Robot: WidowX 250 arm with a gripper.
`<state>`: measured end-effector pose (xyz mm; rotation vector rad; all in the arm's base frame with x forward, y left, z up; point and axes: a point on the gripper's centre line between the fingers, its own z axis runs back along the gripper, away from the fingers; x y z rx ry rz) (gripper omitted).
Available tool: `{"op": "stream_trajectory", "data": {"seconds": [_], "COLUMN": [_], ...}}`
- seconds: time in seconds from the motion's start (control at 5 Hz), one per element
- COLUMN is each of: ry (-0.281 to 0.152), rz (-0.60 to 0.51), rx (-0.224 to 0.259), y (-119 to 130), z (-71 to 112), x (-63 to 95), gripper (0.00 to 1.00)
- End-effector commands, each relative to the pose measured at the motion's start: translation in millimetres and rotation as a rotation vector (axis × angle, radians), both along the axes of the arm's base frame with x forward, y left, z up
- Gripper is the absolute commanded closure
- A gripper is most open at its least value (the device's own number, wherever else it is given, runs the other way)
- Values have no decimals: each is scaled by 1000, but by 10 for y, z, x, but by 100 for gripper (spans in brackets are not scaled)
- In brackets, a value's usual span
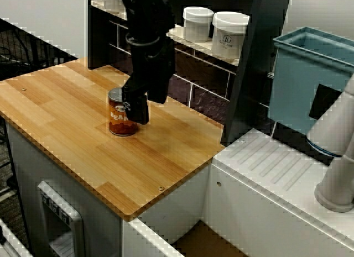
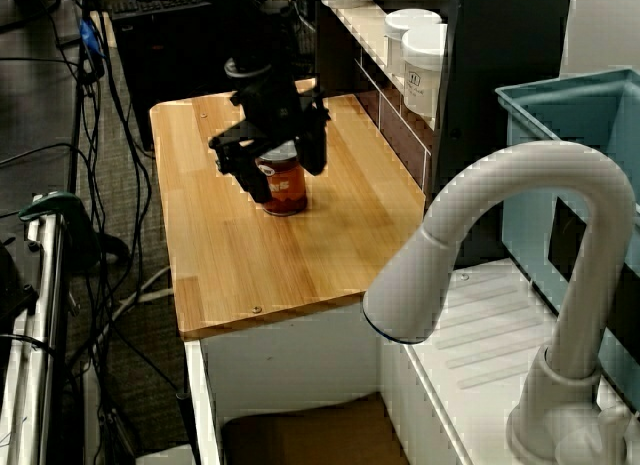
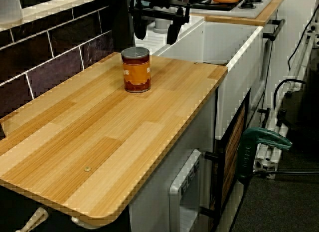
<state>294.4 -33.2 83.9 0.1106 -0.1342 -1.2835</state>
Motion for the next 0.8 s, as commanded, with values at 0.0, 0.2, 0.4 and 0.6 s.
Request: {"op": "stream_trajectory", "data": {"seconds": [0.0,0.2,0.4,0.6], "ry": [-25,-25,-25,10], "rz": [11,11,11,-46], "rx": [-10,-10,-10,-12], "y": [-67,-67,-67,-208], "z": [72,72,72,-113], "x": [76,76,76,-28], "gripper": [0,0,0,0]}}
